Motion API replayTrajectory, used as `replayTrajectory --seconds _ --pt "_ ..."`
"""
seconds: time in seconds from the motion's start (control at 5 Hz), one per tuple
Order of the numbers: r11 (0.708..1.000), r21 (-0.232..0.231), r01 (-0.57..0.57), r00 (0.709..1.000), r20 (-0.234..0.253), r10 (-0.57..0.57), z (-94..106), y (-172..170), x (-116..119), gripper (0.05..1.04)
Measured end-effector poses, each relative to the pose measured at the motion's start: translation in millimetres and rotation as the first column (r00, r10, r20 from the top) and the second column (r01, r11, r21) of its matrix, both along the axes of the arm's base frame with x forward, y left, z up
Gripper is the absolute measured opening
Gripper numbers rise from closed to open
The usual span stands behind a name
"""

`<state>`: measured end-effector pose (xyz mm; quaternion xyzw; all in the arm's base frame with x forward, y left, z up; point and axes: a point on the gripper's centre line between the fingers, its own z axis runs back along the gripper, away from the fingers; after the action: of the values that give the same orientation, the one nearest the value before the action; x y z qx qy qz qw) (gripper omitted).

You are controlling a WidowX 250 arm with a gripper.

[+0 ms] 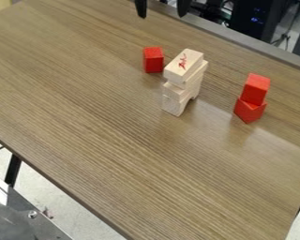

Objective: Put the red cube on top of the other red cube

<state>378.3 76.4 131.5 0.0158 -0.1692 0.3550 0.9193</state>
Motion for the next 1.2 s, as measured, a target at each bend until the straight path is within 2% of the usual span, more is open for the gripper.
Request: replayTrajectory --seconds 0.2,0.6,1.2 --pt "1.0 -0.007 0.001 0.999 -0.042 -0.002 -15.5 -1 -2 0.999" --pt "1.0 0.001 -0.007 0.996 -0.094 0.007 -37.4 2 0 0.999" --pt "1.0 0.017 0.002 0.989 -0.146 0.0 -60.5 6 4 0.999"
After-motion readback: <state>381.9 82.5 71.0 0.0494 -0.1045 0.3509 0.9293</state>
